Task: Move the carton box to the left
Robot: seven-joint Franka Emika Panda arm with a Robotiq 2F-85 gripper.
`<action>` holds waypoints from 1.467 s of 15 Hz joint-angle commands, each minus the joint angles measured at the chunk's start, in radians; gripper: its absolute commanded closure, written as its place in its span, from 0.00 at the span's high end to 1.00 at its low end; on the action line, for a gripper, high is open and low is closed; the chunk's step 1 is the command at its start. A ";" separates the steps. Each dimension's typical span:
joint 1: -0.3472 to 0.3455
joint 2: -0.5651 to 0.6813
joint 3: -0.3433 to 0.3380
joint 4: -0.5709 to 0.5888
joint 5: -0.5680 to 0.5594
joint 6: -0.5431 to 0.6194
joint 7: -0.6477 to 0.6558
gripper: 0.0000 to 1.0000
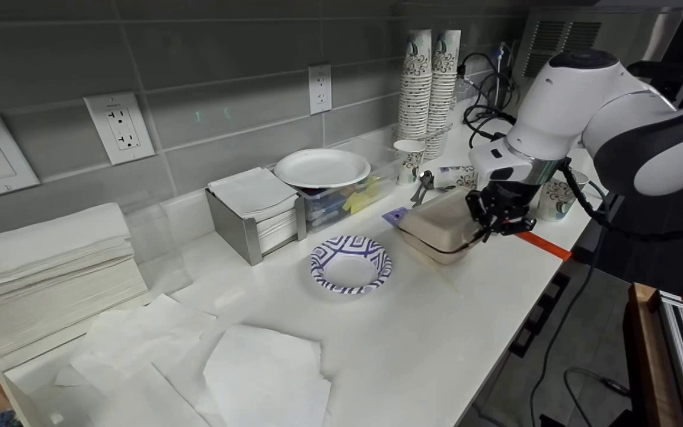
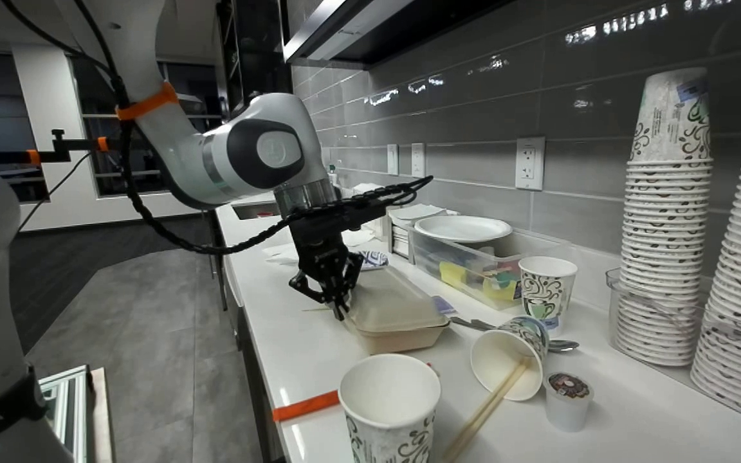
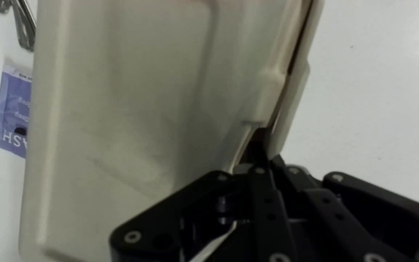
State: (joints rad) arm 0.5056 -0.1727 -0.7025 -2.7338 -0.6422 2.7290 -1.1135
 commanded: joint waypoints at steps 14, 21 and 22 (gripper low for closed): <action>-0.091 -0.488 0.159 -0.023 0.159 -0.706 -0.181 0.95; -0.333 -0.542 0.524 0.047 0.450 -0.683 0.094 1.00; -0.349 -0.543 0.543 0.057 0.459 -0.672 0.135 1.00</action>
State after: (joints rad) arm 0.2119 -0.7033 -0.2224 -2.6997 -0.2356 2.0446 -1.0794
